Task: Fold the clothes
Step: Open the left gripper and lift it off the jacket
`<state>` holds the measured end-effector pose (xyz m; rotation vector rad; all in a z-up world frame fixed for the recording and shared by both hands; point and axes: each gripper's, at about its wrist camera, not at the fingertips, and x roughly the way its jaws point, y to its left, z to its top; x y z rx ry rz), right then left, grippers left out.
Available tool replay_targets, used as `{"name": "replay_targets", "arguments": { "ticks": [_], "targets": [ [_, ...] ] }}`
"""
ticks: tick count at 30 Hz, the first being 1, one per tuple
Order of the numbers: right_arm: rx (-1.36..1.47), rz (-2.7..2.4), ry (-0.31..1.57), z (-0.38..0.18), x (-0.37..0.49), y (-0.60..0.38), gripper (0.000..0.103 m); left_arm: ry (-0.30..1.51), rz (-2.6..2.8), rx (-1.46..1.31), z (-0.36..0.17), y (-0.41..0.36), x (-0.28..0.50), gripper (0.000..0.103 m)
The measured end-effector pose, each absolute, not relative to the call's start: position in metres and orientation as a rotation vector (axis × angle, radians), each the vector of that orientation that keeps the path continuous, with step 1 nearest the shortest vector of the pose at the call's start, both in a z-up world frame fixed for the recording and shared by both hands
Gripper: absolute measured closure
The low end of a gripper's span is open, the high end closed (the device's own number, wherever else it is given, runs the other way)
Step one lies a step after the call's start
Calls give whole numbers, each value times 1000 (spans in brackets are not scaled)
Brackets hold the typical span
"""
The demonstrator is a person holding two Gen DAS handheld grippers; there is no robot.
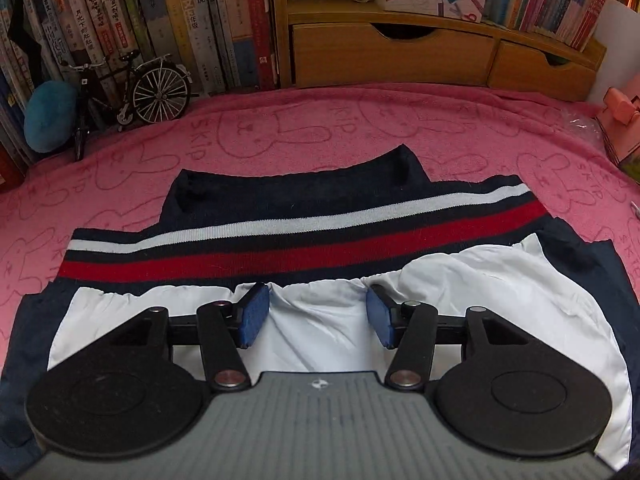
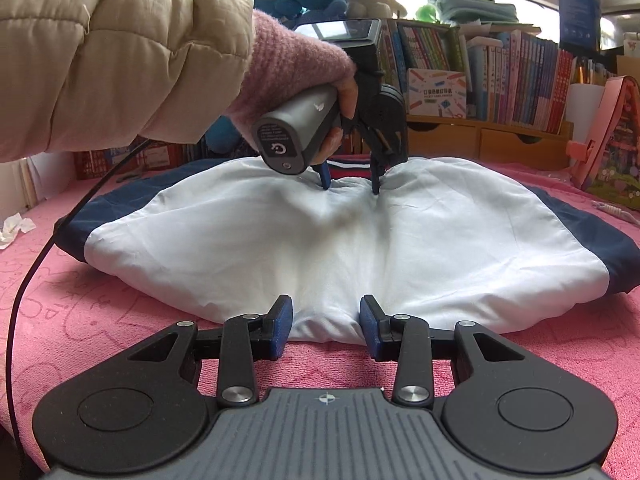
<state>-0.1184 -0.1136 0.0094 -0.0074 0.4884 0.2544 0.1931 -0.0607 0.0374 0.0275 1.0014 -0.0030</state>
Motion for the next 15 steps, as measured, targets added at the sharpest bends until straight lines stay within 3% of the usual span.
{"name": "replay_targets", "arguments": {
  "ticks": [2, 5, 11, 15],
  "targets": [
    [8, 275, 480, 9, -118, -117, 60, 955, 3, 46, 46, -62, 180, 54],
    [122, 338, 431, 5, -128, -132, 42, 817, -23, 61, 66, -58, 137, 54],
    [287, 189, 375, 4, -149, -192, 41, 536, -73, 56, 76, -55, 1, 54],
    [434, 69, 415, 6, -142, -243, 41, 525, -48, 18, 53, -66, -56, 55]
  ]
}}
